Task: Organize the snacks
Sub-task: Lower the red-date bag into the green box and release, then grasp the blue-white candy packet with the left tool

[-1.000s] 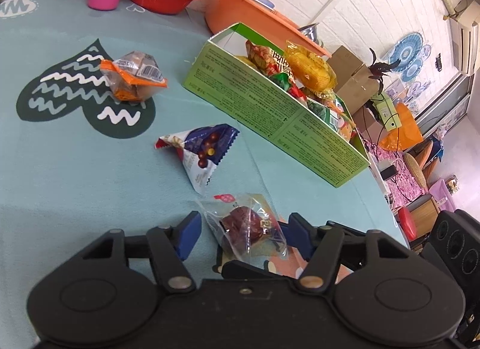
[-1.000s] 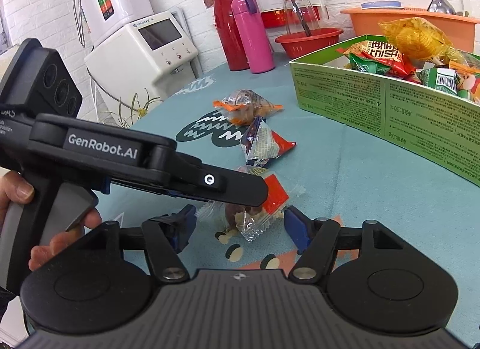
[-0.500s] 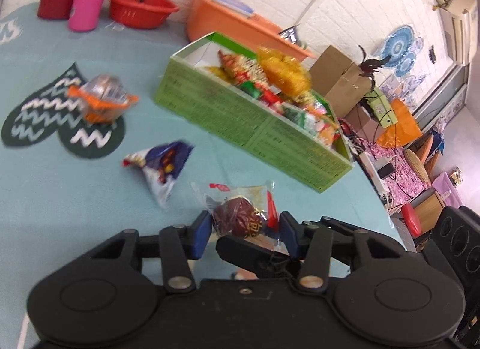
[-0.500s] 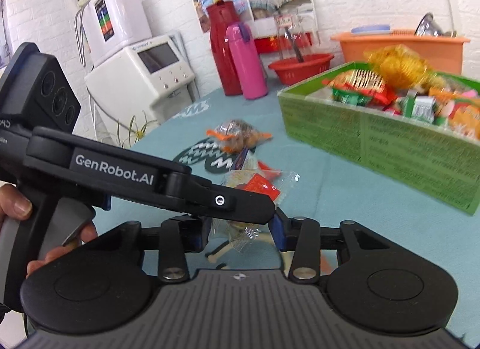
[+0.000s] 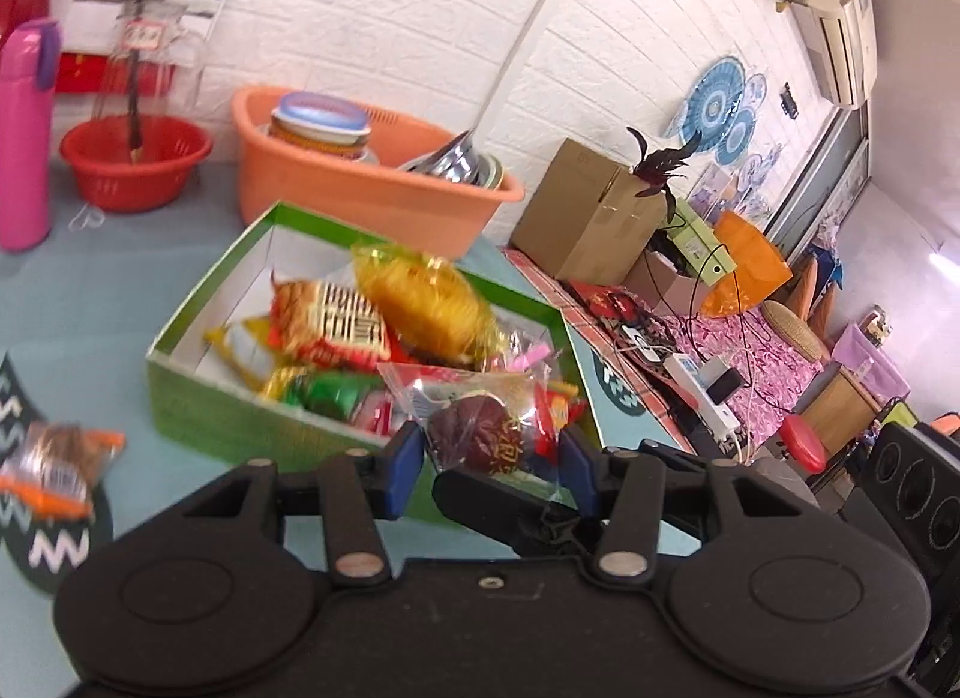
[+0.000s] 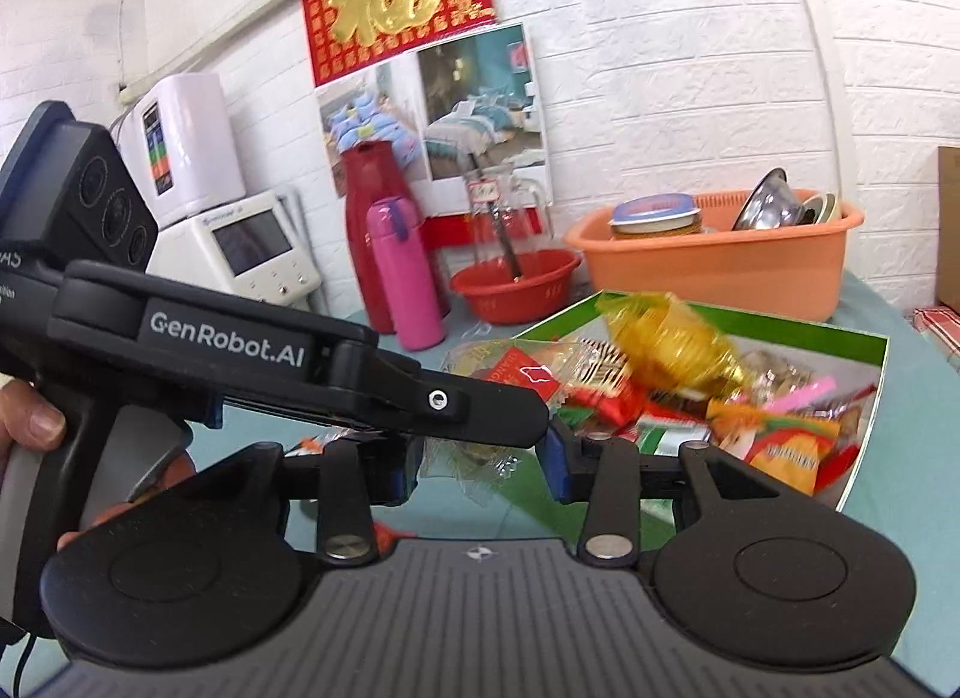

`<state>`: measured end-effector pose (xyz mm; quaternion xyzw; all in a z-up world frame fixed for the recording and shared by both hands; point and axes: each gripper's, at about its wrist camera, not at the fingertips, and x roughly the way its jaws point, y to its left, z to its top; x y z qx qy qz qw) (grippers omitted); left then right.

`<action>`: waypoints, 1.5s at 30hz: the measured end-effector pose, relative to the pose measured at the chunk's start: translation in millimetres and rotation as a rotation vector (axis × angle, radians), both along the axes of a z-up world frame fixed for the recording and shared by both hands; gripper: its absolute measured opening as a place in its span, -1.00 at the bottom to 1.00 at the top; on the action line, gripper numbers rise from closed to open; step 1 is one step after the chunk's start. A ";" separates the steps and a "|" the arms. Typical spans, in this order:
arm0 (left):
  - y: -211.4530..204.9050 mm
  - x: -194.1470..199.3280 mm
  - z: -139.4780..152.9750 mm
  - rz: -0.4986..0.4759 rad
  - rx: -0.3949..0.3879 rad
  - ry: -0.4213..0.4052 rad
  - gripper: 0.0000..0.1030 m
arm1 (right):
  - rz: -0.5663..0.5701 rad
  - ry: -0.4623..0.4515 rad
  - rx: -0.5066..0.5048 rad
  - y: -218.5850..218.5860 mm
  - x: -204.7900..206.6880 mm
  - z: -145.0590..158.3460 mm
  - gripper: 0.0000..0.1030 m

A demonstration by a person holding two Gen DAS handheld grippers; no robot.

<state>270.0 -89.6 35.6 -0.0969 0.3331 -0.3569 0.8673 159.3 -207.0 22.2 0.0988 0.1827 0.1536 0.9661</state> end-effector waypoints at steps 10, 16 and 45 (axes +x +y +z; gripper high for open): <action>13.0 58.5 0.7 0.048 0.002 -0.005 0.22 | 0.026 -0.012 0.005 -2.1 63.9 -0.7 0.36; 36.9 88.5 -7.6 0.108 -0.024 0.013 0.22 | 0.066 -0.008 -0.025 14.0 101.2 -4.7 0.38; 70.7 -3.5 -17.6 0.217 0.139 0.019 1.00 | 0.061 0.048 -0.103 25.3 -5.2 -18.3 1.00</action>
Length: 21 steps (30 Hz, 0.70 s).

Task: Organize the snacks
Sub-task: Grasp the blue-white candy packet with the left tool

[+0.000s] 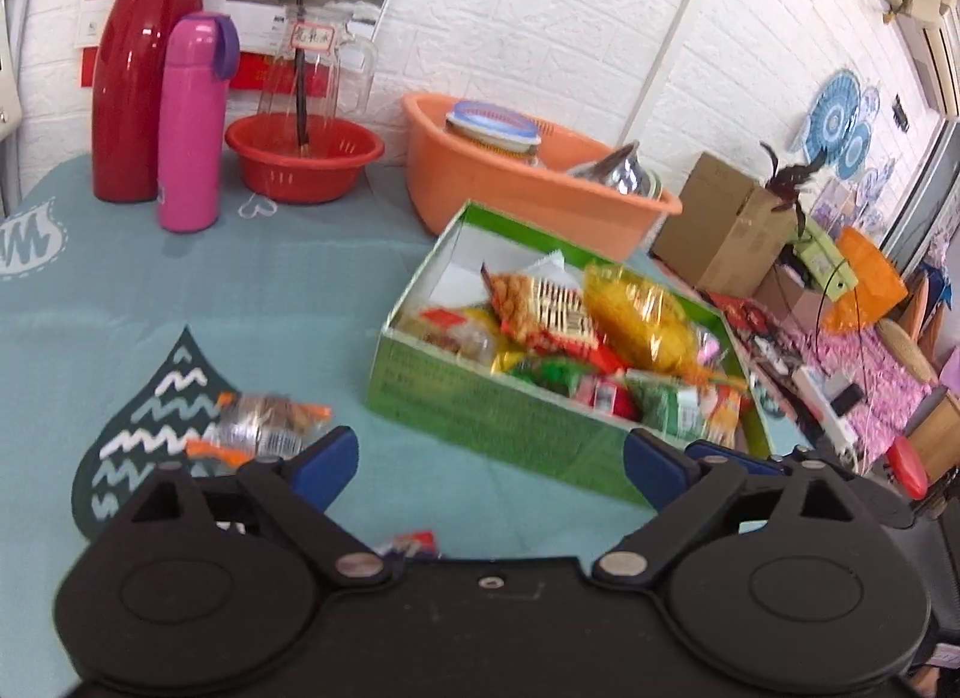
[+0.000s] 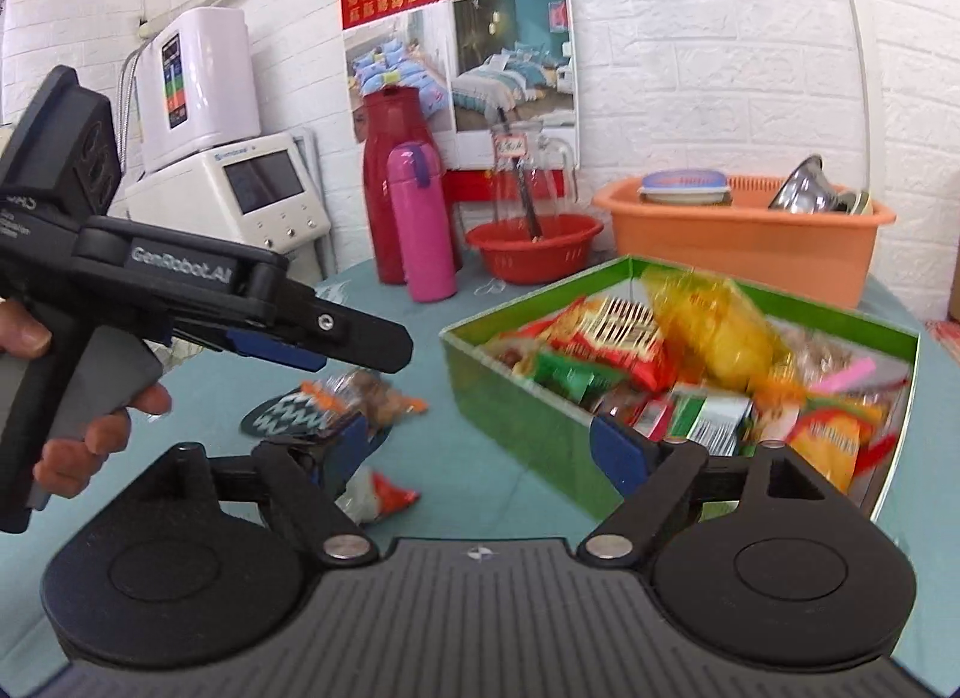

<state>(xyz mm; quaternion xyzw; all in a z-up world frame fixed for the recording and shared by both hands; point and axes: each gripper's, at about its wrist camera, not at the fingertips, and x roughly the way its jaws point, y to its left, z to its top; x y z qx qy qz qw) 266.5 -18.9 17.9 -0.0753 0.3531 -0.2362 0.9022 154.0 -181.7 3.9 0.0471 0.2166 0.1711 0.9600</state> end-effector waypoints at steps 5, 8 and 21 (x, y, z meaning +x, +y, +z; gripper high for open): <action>4.6 2.3 -30.5 0.023 0.017 0.063 1.00 | 0.021 0.048 0.022 7.0 -19.7 -13.2 1.00; 9.5 7.0 -46.8 0.052 0.016 0.100 1.00 | 0.030 0.083 0.035 10.5 -26.7 -20.5 1.00; 2.0 -32.0 -38.8 -0.069 -0.070 0.127 1.00 | 0.076 0.155 0.002 29.6 -33.0 -38.0 1.00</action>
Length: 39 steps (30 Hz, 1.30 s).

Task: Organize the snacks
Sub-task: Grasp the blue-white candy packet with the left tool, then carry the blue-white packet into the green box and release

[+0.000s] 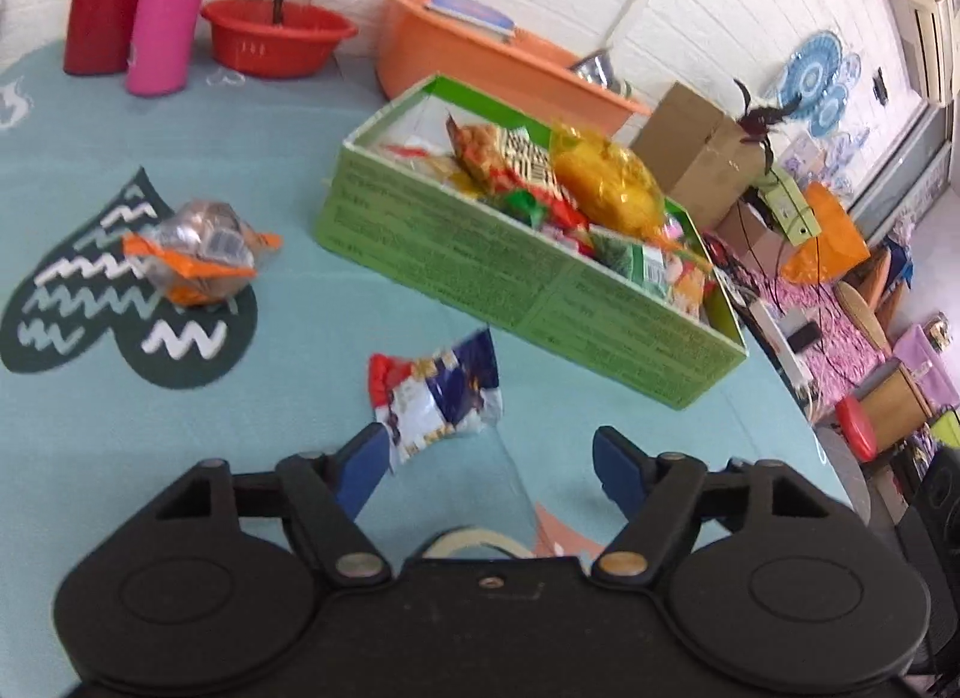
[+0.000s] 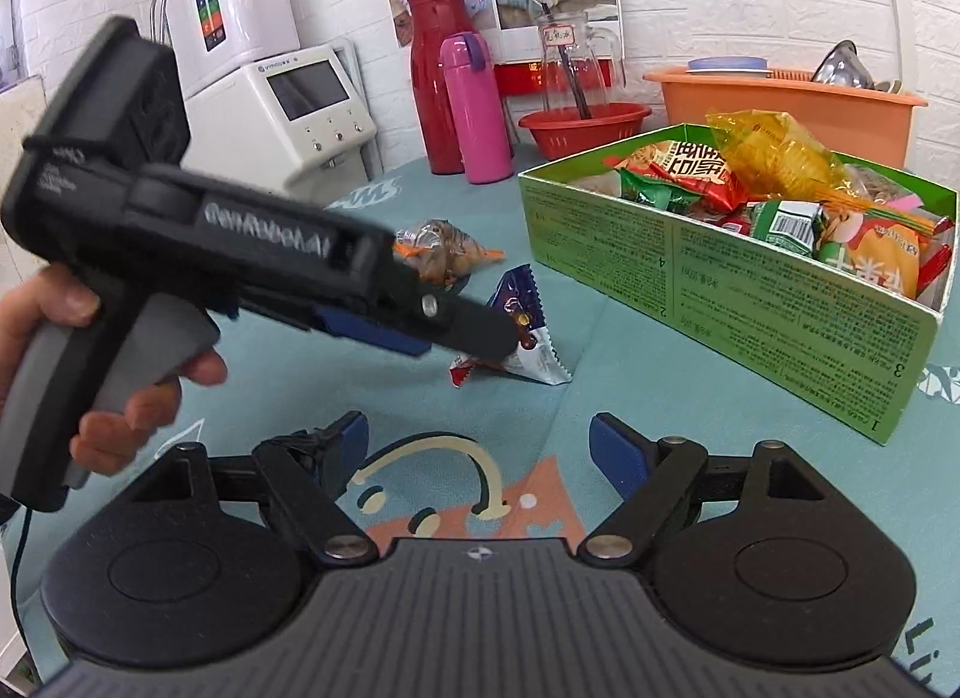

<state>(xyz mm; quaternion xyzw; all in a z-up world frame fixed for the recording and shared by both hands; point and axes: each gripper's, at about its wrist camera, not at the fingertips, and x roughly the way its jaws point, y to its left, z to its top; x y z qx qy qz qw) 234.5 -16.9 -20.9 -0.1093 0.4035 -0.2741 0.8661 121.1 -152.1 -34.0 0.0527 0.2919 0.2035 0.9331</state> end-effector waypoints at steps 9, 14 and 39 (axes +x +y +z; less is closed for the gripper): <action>-4.6 23.1 -4.4 0.035 0.036 -0.031 1.00 | -0.004 -0.017 -0.040 12.2 36.2 -2.4 1.00; -1.2 30.9 -16.3 0.020 0.027 0.007 0.83 | 0.038 -0.007 -0.101 22.6 54.7 -6.2 1.00; -36.0 33.8 56.3 -0.041 -0.002 -0.195 0.22 | -0.073 -0.212 -0.056 -10.8 45.1 47.9 -0.40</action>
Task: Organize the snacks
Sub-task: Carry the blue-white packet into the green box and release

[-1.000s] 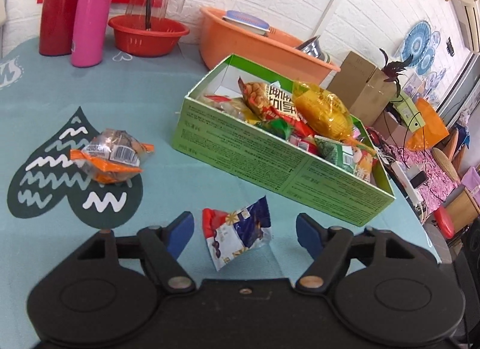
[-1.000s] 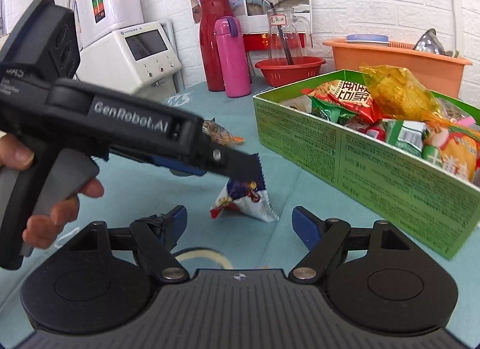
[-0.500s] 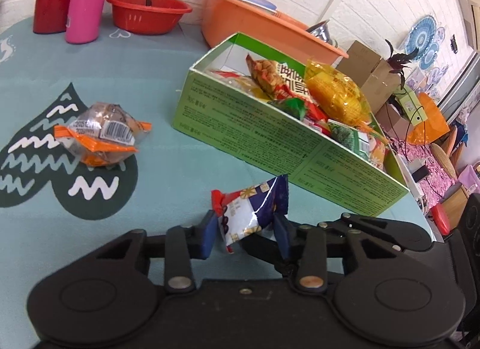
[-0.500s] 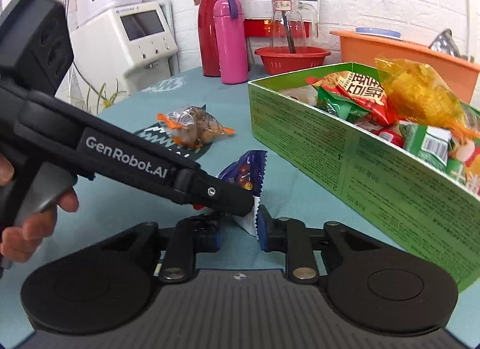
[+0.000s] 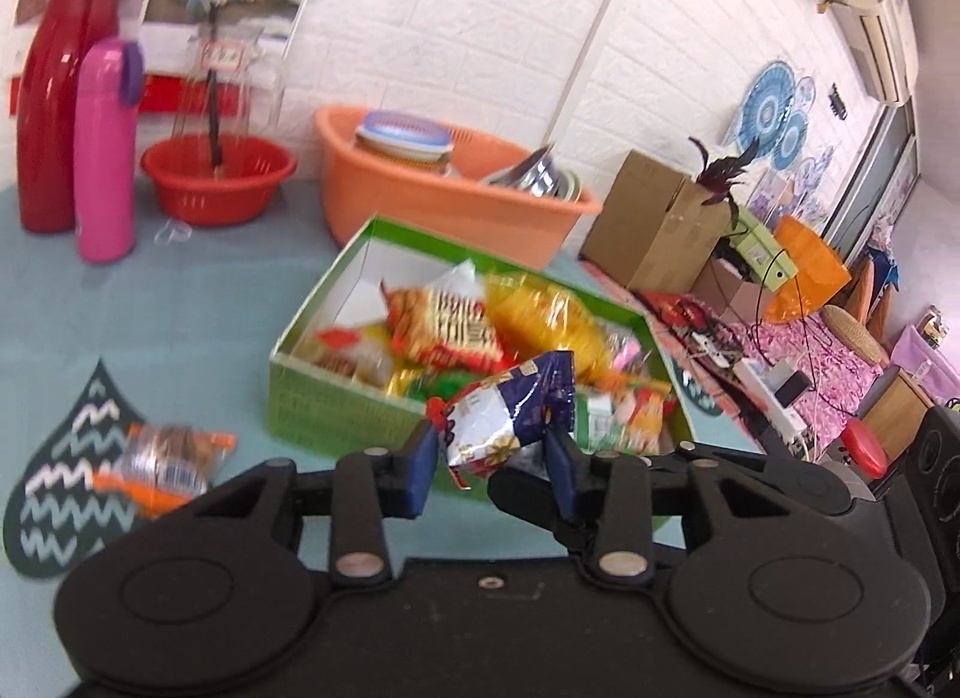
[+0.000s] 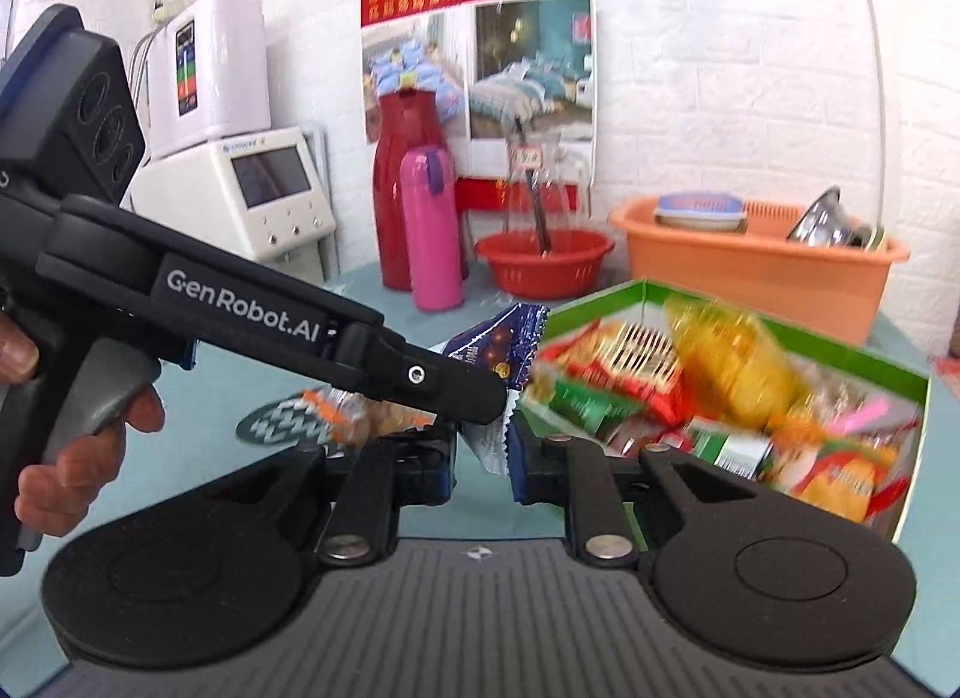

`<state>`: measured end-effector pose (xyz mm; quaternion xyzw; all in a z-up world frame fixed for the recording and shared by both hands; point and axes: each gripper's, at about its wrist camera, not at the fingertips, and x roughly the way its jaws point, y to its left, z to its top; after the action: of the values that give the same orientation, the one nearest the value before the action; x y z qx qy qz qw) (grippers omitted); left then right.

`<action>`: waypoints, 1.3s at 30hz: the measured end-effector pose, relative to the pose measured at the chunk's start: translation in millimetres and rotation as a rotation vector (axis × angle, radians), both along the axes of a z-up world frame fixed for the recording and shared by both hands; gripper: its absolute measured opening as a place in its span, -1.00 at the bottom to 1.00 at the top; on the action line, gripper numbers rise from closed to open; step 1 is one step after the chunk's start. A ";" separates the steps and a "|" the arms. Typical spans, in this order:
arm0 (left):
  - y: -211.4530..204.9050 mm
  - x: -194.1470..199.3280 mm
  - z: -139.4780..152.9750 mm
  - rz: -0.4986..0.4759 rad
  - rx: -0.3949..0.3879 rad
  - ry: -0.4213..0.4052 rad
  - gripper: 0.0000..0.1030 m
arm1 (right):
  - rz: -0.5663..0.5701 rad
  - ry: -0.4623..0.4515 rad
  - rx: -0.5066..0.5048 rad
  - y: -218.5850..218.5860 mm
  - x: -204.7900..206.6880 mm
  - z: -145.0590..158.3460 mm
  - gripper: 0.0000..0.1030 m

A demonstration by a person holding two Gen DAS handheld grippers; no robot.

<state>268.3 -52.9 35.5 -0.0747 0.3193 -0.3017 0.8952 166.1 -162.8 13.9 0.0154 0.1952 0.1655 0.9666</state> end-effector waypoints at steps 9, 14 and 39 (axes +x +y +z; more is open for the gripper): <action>-21.7 49.9 14.3 -0.016 -0.029 -0.047 0.24 | -0.042 -0.059 0.010 -28.5 43.8 15.2 -0.40; -26.0 83.8 7.5 -0.014 -0.049 -0.031 0.28 | -0.054 -0.058 -0.019 -35.3 73.2 12.1 -0.39; 58.8 36.1 2.9 0.247 0.019 -0.018 1.00 | -0.106 -0.120 -0.044 -28.8 13.6 10.2 1.00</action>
<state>304.5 5.9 38.4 -0.1019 0.3023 -0.1869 0.9291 179.8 -191.7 24.1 -0.0057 0.1393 0.1106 0.9840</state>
